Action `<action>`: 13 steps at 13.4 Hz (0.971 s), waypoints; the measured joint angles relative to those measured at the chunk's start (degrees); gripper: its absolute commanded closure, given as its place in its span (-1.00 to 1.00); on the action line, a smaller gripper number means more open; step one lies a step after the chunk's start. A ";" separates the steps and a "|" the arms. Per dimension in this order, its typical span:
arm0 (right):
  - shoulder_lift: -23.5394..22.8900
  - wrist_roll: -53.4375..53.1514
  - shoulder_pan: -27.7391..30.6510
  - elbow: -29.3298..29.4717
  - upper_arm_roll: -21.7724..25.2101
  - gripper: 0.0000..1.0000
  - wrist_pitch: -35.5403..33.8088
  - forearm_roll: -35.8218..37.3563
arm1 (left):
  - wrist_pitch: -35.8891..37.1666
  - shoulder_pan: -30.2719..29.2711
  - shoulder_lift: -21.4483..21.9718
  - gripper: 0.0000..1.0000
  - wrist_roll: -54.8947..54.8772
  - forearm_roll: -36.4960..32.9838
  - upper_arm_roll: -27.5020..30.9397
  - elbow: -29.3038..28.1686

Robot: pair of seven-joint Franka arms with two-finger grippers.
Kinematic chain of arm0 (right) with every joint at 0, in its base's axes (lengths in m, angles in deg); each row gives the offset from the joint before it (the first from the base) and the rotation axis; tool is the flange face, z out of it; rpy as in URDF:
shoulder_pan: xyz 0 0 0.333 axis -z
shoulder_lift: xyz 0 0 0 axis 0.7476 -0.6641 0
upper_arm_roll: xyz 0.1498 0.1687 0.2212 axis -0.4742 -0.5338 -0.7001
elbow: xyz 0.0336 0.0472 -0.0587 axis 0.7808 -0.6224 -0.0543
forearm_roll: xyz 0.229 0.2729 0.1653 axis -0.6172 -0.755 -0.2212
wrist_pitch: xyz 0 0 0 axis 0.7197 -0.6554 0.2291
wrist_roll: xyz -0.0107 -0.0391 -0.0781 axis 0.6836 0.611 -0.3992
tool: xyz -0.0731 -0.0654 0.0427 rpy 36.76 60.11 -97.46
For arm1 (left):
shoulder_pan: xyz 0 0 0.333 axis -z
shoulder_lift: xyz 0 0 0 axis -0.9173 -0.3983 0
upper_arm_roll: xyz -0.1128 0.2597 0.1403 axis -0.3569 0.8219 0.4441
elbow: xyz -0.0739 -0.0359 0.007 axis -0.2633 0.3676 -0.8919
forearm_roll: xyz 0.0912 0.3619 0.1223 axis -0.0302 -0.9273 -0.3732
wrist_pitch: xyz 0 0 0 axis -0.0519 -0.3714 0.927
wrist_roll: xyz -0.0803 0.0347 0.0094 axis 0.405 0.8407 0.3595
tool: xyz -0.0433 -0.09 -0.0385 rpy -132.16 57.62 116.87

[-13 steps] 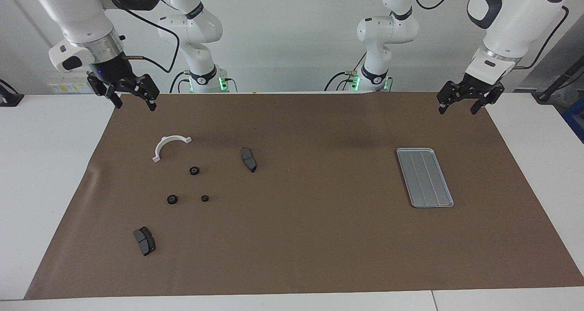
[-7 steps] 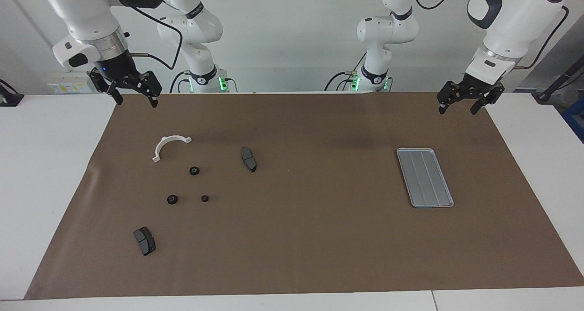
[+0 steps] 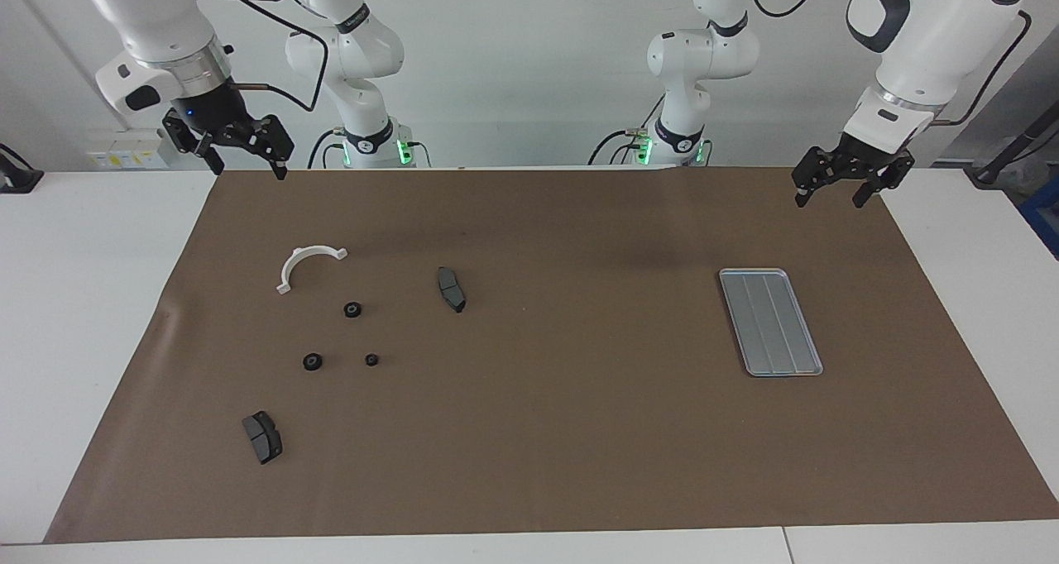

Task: Place bearing gear from tray to pile

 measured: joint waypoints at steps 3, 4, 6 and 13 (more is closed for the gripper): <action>0.00 0.00 -0.15 0.00 -0.07 -1.00 0.00 0.00 | 0.00 0.01 0.00 -1.00 0.00 0.00 -0.03 0.00; 0.00 0.00 -0.19 0.00 -0.08 -1.00 0.00 0.00 | 0.00 0.04 0.00 -1.00 0.00 0.00 -0.07 0.00; 0.00 0.00 -0.19 0.00 -0.07 -1.00 0.00 0.00 | 0.00 0.08 0.00 -1.00 0.00 0.00 -0.11 0.00; 0.00 0.00 -1.05 0.00 0.03 -1.00 0.00 0.00 | 0.00 0.10 0.00 -1.00 0.00 0.00 -0.19 0.00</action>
